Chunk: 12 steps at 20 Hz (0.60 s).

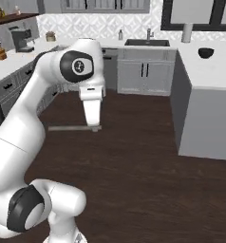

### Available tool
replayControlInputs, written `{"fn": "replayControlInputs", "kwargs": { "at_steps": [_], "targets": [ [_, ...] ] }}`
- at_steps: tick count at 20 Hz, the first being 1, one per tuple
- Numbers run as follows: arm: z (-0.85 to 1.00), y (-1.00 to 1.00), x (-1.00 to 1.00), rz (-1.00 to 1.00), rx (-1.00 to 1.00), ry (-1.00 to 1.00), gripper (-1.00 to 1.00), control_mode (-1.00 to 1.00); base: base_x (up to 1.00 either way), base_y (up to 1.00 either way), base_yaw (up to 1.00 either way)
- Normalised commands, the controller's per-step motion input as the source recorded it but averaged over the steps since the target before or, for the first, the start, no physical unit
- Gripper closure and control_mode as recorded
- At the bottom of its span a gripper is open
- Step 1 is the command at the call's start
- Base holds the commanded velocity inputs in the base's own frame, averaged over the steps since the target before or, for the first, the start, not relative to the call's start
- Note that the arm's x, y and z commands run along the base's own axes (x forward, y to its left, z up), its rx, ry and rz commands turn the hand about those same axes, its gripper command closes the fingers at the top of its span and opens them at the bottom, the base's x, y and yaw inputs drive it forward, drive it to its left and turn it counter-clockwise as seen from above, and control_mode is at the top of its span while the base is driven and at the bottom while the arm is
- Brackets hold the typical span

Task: Take a straw from the drawer in front and place it inside the glass cup on the dining counter.

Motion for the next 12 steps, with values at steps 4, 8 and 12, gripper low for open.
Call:
{"fn": "replayControlInputs", "kwargs": {
  "at_steps": [4,8,12],
  "targets": [
    [0.0,0.0,0.0,0.0,0.0,0.0,1.0,1.0,0.99,-0.65,-0.38],
    [0.0,0.0,0.0,0.0,0.0,0.0,1.0,1.0,1.0,-0.57,-0.35],
    [0.0,0.0,0.0,0.0,0.0,0.0,1.0,1.0,1.0,-0.64,-0.31]
  ]
}}
